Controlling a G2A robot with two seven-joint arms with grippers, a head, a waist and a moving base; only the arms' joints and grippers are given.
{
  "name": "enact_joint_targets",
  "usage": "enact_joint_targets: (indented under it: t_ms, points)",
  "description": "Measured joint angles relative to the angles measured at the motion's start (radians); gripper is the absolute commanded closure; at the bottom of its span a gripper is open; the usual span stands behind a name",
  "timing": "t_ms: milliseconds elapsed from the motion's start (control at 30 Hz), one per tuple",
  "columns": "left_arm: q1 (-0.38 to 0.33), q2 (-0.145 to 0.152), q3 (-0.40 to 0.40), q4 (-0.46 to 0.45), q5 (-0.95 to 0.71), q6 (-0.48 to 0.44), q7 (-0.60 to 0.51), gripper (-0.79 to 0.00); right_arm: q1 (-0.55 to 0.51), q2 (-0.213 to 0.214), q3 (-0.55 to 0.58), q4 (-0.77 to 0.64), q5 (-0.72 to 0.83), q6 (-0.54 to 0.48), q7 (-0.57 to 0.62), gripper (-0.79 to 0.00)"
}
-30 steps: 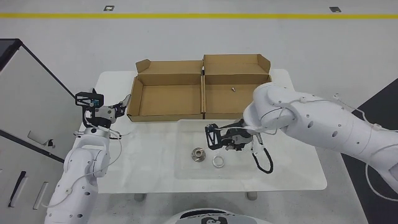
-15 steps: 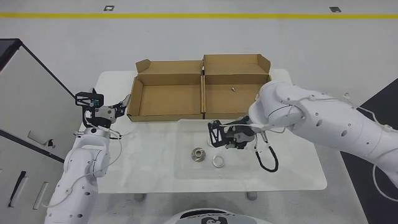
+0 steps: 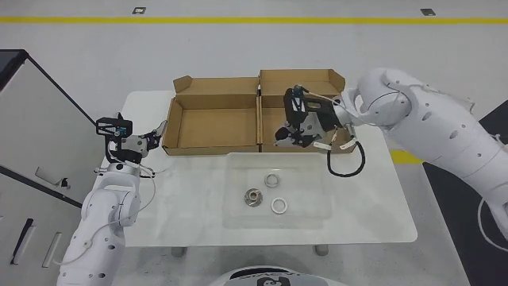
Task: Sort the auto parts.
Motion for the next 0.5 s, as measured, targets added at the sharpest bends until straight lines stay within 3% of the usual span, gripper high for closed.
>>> enact_joint_targets:
  t_ms: [300,500]
  points:
    - [0.0,0.0,0.0,0.0,0.0,0.0,0.0,-0.785,0.1,-0.135,-0.031,0.124,0.114,-0.103,-0.065,0.0]
    - [0.0,0.0,0.0,0.0,0.0,0.0,0.0,-0.785,0.102,-0.143,0.023,0.113,0.282,-0.133,-0.114,0.0]
